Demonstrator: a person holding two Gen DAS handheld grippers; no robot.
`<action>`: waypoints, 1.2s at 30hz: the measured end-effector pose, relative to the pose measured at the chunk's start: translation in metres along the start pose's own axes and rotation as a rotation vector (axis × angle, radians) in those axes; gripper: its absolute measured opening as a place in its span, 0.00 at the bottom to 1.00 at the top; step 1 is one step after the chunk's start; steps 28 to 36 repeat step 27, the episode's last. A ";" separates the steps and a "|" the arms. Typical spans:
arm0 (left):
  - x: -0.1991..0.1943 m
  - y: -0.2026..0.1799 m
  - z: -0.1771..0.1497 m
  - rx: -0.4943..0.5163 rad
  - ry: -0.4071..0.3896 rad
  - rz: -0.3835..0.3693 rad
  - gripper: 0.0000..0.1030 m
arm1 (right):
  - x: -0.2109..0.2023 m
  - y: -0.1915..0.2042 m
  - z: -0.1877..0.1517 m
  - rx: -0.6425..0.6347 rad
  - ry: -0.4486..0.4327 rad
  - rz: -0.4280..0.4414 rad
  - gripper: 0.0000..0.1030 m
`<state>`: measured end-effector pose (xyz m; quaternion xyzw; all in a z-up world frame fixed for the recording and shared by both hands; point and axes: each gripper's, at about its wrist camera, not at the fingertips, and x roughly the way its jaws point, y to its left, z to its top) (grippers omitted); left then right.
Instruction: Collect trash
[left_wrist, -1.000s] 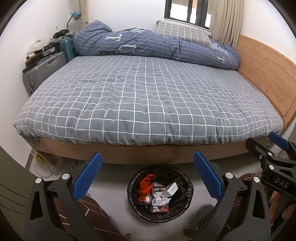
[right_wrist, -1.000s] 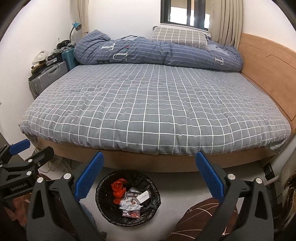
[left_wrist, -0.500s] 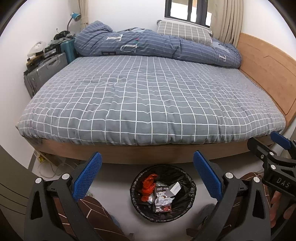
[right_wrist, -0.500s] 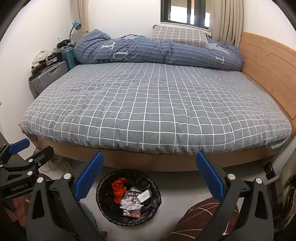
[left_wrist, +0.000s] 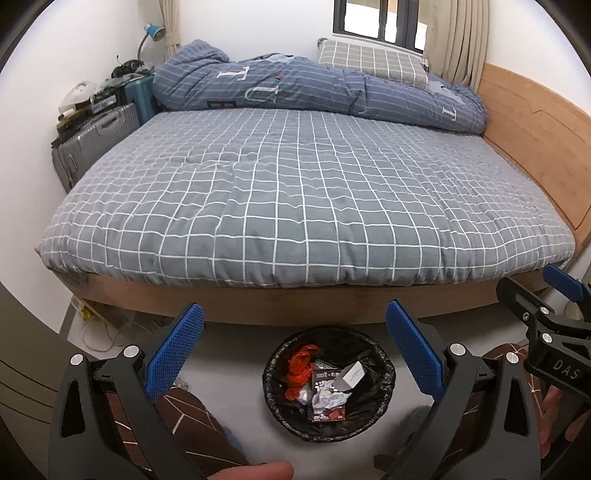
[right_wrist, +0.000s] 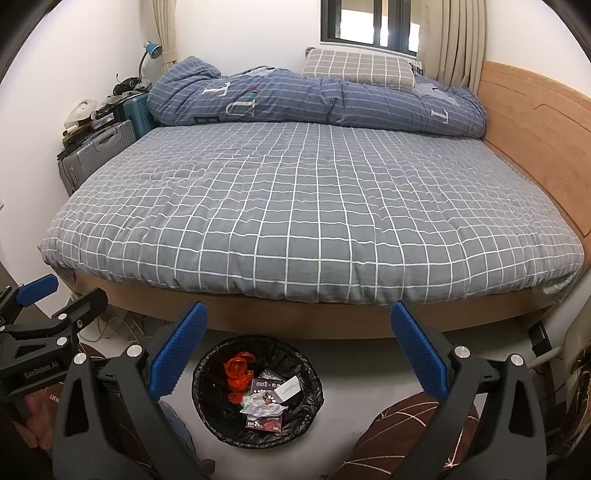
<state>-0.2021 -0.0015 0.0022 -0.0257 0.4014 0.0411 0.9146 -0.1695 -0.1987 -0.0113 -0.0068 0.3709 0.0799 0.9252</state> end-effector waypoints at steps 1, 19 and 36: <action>0.000 0.000 0.000 0.000 -0.002 -0.001 0.94 | 0.000 0.000 0.000 0.000 0.001 0.000 0.93; 0.003 -0.006 -0.004 0.027 0.006 -0.006 0.94 | 0.001 0.000 -0.001 0.002 0.010 -0.003 0.93; 0.002 -0.003 -0.003 0.012 -0.009 -0.003 0.94 | 0.002 -0.001 -0.002 0.003 0.012 -0.003 0.93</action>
